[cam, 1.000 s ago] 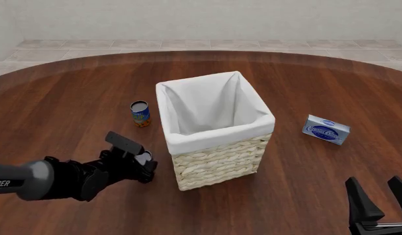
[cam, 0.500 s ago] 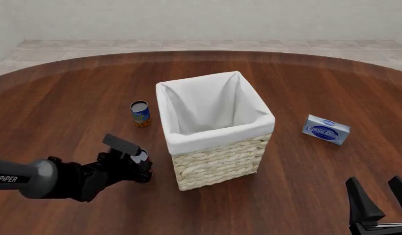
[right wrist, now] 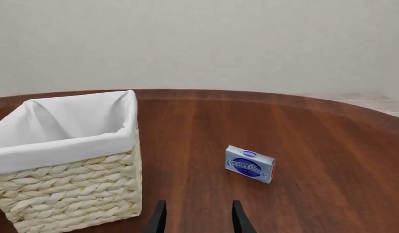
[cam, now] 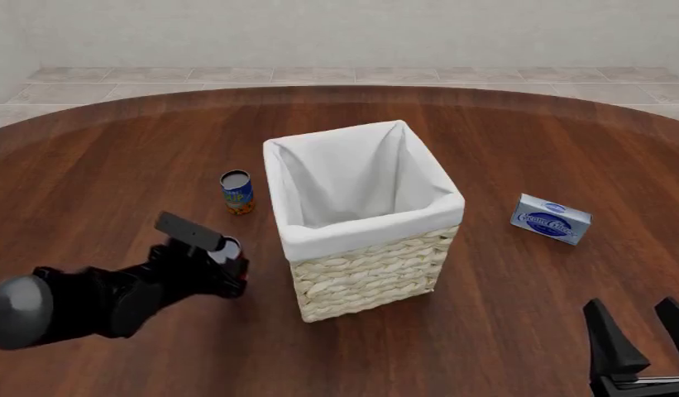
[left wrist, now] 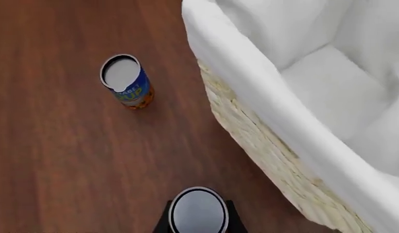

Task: Pick up the tomato sauce, and put it in the basket.

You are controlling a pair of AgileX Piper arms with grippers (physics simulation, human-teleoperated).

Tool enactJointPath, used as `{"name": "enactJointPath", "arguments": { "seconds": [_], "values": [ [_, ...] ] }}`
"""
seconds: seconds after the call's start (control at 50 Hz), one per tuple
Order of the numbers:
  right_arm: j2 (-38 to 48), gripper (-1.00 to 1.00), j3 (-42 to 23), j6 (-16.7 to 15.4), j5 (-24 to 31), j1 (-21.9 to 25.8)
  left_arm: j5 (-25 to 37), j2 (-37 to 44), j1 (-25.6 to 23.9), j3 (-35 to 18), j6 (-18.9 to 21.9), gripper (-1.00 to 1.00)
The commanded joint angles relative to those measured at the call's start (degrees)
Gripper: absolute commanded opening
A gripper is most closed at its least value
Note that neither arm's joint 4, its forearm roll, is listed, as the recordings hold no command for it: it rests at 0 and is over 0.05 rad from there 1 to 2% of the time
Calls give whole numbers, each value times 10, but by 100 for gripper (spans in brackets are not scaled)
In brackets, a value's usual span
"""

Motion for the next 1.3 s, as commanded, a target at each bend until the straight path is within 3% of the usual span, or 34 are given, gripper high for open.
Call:
{"name": "enactJointPath", "arguments": {
  "seconds": [0.02,0.42,1.0,1.3],
  "values": [
    [2,100,0,0,-2,1,30,-46,3,-3,9,-100],
    [-2,100,0,1,4,3,95,-115,-1,-27,-3,-100],
    [14,100,0,1,-10,9,189,-200,-2,-81,13,-100],
    [12,100,0,0,-7,11,256,-252,-17,-135,3,-100]
  ]
}}
